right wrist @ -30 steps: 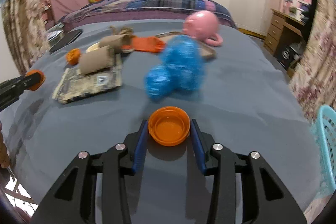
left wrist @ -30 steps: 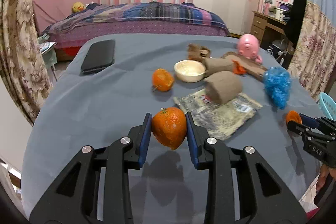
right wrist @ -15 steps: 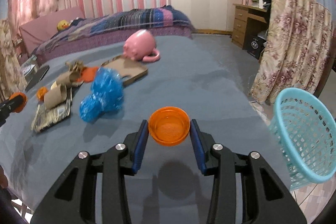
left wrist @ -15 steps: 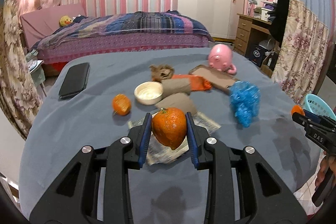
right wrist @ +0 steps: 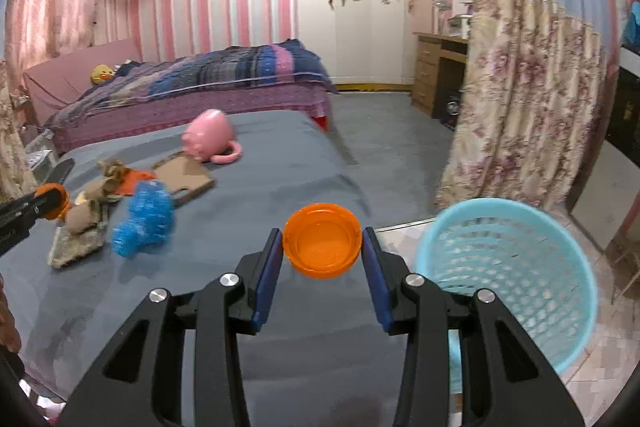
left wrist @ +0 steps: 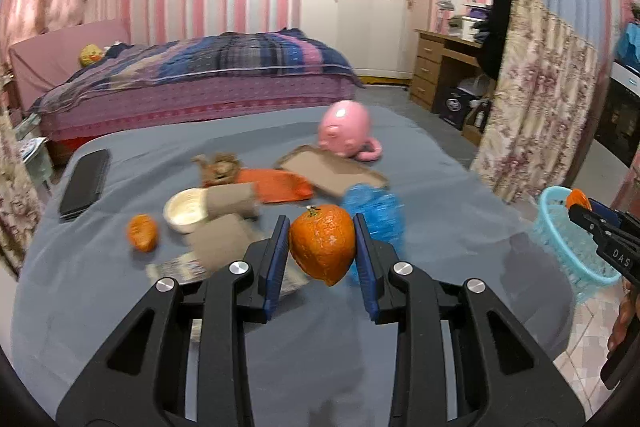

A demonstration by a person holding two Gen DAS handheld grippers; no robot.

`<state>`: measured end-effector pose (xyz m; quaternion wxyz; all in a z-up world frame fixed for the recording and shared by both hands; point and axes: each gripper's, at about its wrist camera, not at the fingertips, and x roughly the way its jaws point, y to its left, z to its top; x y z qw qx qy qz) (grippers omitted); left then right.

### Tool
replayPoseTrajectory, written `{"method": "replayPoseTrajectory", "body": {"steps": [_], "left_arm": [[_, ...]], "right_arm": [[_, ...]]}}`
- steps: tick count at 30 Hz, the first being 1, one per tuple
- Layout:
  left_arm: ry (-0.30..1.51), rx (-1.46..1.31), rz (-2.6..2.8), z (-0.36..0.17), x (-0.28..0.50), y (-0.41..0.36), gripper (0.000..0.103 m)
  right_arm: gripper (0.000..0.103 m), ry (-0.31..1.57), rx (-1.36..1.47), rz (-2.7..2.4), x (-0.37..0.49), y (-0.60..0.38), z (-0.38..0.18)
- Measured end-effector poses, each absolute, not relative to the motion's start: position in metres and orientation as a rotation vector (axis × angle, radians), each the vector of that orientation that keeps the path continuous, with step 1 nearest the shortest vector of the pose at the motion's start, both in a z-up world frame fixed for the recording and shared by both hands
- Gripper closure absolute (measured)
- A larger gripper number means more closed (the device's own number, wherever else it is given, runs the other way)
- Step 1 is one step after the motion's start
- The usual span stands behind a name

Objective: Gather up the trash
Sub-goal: 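Carry the orange peel and orange lid in both tools to the basket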

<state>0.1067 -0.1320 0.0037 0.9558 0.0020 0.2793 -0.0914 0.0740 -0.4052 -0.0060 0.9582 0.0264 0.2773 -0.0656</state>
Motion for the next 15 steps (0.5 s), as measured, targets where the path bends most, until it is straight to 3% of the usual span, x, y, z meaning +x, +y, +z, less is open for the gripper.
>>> {"method": "replayPoseTrajectory", "body": {"steps": [15], "left_arm": [[0.524, 0.095, -0.402, 0.012, 0.106, -0.263, 0.072]], "right_arm": [[0.063, 0.549, 0.083, -0.327, 0.045, -0.510, -0.009]]}}
